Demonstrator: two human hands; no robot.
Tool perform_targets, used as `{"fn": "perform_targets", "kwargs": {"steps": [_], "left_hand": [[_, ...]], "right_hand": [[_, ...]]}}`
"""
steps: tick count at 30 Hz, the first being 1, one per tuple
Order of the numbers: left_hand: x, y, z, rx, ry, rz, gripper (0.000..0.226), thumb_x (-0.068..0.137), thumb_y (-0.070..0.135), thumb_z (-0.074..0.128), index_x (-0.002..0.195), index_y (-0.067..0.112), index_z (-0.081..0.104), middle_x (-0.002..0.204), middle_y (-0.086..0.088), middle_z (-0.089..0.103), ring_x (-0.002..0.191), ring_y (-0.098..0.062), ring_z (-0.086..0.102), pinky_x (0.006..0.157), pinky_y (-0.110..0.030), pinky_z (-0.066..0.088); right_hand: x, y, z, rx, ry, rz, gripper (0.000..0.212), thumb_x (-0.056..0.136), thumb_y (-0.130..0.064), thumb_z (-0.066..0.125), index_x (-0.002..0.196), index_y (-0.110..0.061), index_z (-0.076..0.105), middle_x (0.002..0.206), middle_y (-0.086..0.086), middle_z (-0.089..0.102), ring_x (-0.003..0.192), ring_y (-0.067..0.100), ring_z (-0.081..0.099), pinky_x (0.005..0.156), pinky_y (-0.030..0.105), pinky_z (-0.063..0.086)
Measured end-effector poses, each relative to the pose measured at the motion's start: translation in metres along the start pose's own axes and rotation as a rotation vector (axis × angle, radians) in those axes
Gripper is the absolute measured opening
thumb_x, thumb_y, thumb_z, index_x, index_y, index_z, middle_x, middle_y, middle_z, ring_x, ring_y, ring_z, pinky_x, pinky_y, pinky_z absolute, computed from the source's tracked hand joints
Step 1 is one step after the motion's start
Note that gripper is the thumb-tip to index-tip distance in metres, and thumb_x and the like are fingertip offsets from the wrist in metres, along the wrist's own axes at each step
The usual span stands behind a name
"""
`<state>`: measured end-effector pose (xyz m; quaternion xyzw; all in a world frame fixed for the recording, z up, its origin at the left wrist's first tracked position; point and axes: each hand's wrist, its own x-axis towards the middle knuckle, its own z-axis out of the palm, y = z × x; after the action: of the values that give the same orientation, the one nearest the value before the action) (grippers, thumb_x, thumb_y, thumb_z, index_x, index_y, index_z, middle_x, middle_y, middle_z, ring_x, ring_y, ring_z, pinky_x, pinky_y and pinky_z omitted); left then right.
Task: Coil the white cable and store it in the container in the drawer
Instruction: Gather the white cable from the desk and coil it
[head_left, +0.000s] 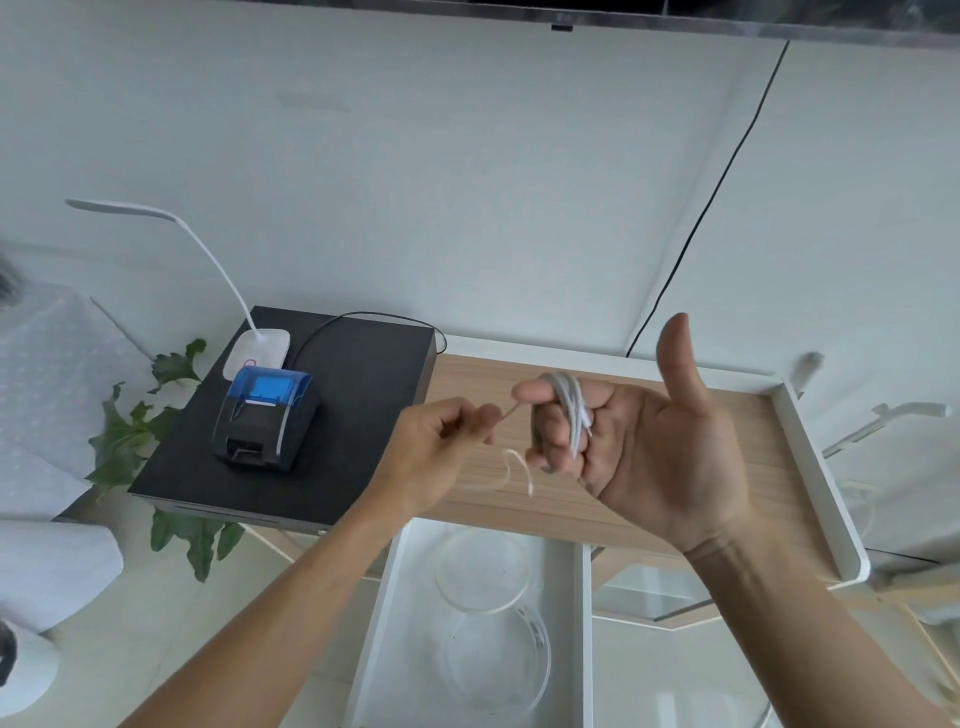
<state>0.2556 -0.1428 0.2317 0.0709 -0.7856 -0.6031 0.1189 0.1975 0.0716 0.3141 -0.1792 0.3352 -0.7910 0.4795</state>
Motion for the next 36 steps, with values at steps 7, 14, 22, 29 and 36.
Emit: {"fn": "perform_targets", "kwargs": {"steps": [7,14,22,29,36], "left_hand": [[-0.044,0.001,0.021,0.191,-0.115,0.058,0.043,0.101,0.043,0.059,0.079,0.009,0.073,0.054,0.026,0.058,0.047,0.0,0.048,0.052,-0.009,0.033],[-0.07,0.045,0.013,0.63,-0.249,0.292,0.04,0.11,0.049,0.045,0.089,0.023,0.067,0.069,0.01,0.065,0.062,-0.014,0.059,0.057,-0.027,0.05],[-0.048,0.101,-0.011,0.759,-0.215,0.405,0.035,0.11,0.047,0.046,0.089,0.027,0.064,0.07,0.013,0.06,0.056,-0.012,0.053,0.057,-0.034,0.052],[-0.004,0.095,-0.028,0.682,-0.134,0.345,0.034,0.106,0.047,0.057,0.086,0.027,0.075,0.059,0.016,0.064,0.059,0.004,0.057,0.057,-0.017,0.035],[0.007,0.062,-0.025,0.212,-0.12,0.172,0.042,0.099,0.053,0.06,0.081,0.018,0.076,0.069,0.015,0.07,0.061,-0.008,0.057,0.064,-0.023,0.05]], "right_hand": [[0.01,-0.008,-0.011,0.029,0.213,-0.143,0.118,0.093,-0.085,0.027,0.142,0.019,0.052,0.114,0.028,0.075,0.108,0.038,0.074,0.11,0.044,0.055],[0.021,0.003,-0.023,-0.42,0.372,-0.054,0.112,0.092,-0.083,0.017,0.14,0.01,0.056,0.126,0.03,0.073,0.12,0.042,0.07,0.122,0.054,0.037],[0.02,0.015,-0.025,-0.627,0.294,0.144,0.118,0.079,-0.09,0.015,0.135,0.0,0.065,0.117,0.017,0.079,0.11,0.025,0.074,0.103,0.036,0.048],[0.013,0.015,-0.007,-0.674,0.076,0.23,0.125,0.079,-0.09,0.012,0.128,0.012,0.064,0.102,0.033,0.068,0.09,0.035,0.068,0.101,0.046,0.048],[0.011,0.005,0.001,-0.433,-0.041,0.237,0.132,0.077,-0.091,0.013,0.128,0.021,0.06,0.089,0.022,0.069,0.081,0.037,0.06,0.087,0.043,0.052]]}}
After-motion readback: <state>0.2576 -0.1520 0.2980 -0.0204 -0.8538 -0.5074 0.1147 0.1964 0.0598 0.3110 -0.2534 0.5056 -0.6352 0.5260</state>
